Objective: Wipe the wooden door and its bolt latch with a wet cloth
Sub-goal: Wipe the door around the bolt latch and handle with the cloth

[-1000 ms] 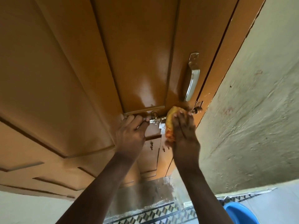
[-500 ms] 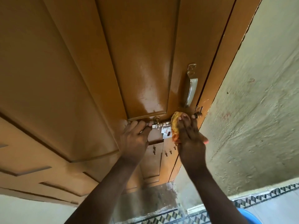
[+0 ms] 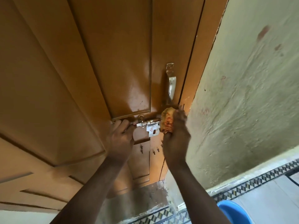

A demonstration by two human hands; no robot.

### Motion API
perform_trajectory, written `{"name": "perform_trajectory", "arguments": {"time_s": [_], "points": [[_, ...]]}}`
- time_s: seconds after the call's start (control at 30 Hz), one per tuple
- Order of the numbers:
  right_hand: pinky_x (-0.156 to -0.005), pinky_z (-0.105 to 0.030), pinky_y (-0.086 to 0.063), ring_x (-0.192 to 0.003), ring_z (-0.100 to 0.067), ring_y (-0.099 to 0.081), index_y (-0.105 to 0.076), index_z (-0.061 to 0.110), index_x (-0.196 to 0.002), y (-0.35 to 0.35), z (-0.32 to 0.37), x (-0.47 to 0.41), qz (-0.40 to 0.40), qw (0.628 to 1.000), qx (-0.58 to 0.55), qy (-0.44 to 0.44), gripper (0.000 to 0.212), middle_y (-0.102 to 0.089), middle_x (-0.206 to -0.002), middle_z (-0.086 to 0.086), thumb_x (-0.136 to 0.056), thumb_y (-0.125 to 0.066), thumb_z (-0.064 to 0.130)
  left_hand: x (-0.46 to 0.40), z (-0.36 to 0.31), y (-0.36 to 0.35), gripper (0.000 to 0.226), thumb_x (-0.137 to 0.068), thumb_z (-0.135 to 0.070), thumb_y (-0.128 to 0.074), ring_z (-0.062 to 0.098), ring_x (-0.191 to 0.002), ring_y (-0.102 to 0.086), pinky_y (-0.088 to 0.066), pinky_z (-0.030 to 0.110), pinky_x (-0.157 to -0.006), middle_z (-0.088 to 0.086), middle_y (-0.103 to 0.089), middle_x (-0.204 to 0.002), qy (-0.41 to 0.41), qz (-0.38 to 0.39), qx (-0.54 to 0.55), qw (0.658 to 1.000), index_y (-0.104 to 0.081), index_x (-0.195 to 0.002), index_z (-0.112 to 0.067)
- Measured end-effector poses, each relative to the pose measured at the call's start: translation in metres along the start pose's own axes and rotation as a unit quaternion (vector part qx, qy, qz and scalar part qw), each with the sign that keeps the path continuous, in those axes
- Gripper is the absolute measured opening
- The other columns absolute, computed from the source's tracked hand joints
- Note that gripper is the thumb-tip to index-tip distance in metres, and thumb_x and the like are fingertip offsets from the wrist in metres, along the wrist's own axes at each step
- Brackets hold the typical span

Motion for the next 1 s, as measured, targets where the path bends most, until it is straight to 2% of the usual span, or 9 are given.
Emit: {"name": "perform_trajectory", "arguments": {"time_s": [0.07,0.17,0.27,0.4,0.5,0.57,0.67,0.8,1.0], "points": [[-0.114,-0.053,-0.030,-0.151,-0.040,-0.028,-0.031,0.010,-0.157,-0.018,-0.004,0.017,0.065,0.996,0.050,0.036,0.073,-0.030,-0.165,-0.014,-0.092,-0.061,0.002,0.000,0.002,0.000,0.010,-0.086,0.002,-0.078,0.029,-0.071,-0.057,-0.044,0.035,-0.057,0.009,-0.067,-0.081,0.000,0.001,0.001,1.000,-0.082,-0.090,-0.006],[-0.108,-0.049,-0.044,-0.150,-0.040,-0.029,-0.035,0.010,-0.156,-0.009,-0.008,0.028,0.082,0.988,0.069,0.114,0.069,-0.031,-0.164,-0.013,-0.093,-0.063,0.012,0.002,0.005,-0.001,0.009,-0.087,0.001,-0.078,0.028,-0.070,-0.057,-0.044,0.035,-0.056,0.008,-0.066,-0.081,-0.005,0.007,0.009,1.000,-0.082,-0.091,-0.006],[-0.094,-0.045,-0.060,-0.125,-0.034,-0.063,-0.054,0.014,-0.145,0.019,-0.013,0.015,-0.052,0.998,-0.040,0.016,0.047,-0.063,-0.139,-0.016,-0.100,-0.050,0.025,0.003,0.007,-0.005,0.009,-0.089,0.000,-0.077,0.027,-0.072,-0.057,-0.045,0.035,-0.056,0.008,-0.067,-0.082,-0.001,0.004,0.016,1.000,-0.081,-0.093,-0.007],[-0.095,-0.050,-0.059,-0.131,-0.030,-0.059,-0.055,0.006,-0.143,0.036,-0.015,-0.014,-0.197,0.978,-0.035,-0.059,0.055,-0.060,-0.143,-0.014,-0.090,-0.044,0.008,0.004,0.007,-0.006,0.009,-0.089,-0.001,-0.077,0.027,-0.075,-0.058,-0.047,0.036,-0.057,0.008,-0.069,-0.084,0.004,0.002,0.023,1.000,-0.082,-0.094,-0.007],[-0.103,-0.060,-0.050,-0.139,-0.040,-0.050,-0.043,0.006,-0.151,0.006,-0.008,-0.016,-0.109,0.993,0.000,-0.038,0.058,-0.051,-0.151,-0.019,-0.093,-0.043,0.007,0.002,0.005,-0.004,0.010,-0.088,0.001,-0.078,0.027,-0.073,-0.057,-0.046,0.037,-0.057,0.008,-0.068,-0.082,0.001,0.000,0.024,1.000,-0.081,-0.095,-0.005],[-0.109,-0.050,-0.036,-0.149,-0.042,-0.030,-0.037,0.004,-0.154,-0.014,-0.009,-0.006,-0.032,0.998,0.059,0.013,0.065,-0.038,-0.160,-0.017,-0.091,-0.054,-0.003,0.001,0.005,-0.003,0.010,-0.088,0.000,-0.078,0.027,-0.073,-0.057,-0.046,0.037,-0.058,0.008,-0.068,-0.082,-0.001,-0.003,0.023,1.000,-0.081,-0.096,-0.005],[-0.095,-0.036,-0.042,-0.151,-0.042,-0.026,-0.039,0.004,-0.153,-0.007,-0.025,-0.007,-0.003,0.990,0.113,0.081,0.070,-0.035,-0.162,-0.015,-0.087,-0.056,-0.007,0.002,0.005,-0.003,0.010,-0.088,0.001,-0.077,0.028,-0.072,-0.057,-0.045,0.036,-0.059,0.009,-0.067,-0.081,-0.007,-0.001,0.025,1.000,-0.081,-0.096,-0.004],[-0.106,-0.052,-0.040,-0.153,-0.041,-0.020,-0.036,0.004,-0.154,-0.009,-0.027,-0.012,-0.027,0.993,0.111,0.025,0.065,-0.031,-0.164,-0.014,-0.091,-0.050,0.001,0.004,0.006,-0.004,0.010,-0.090,0.000,-0.075,0.028,-0.071,-0.056,-0.043,0.035,-0.060,0.009,-0.068,-0.081,-0.011,-0.005,0.027,1.000,-0.081,-0.097,-0.004],[-0.092,-0.043,-0.053,-0.152,-0.041,-0.022,-0.032,0.004,-0.156,-0.011,-0.036,0.000,0.007,0.985,0.143,0.099,0.081,-0.030,-0.165,-0.013,-0.084,-0.067,-0.008,0.003,0.006,-0.004,0.011,-0.092,-0.002,-0.071,0.029,-0.071,-0.055,-0.043,0.035,-0.060,0.010,-0.067,-0.081,-0.011,-0.007,0.032,0.999,-0.081,-0.097,-0.004]]}}
Point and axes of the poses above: each hand's wrist, its own x-axis away from the middle knuckle, its own y-axis out of the back of the hand, z = x × y, the point moved 3 cm from there along -x, towards the middle knuckle
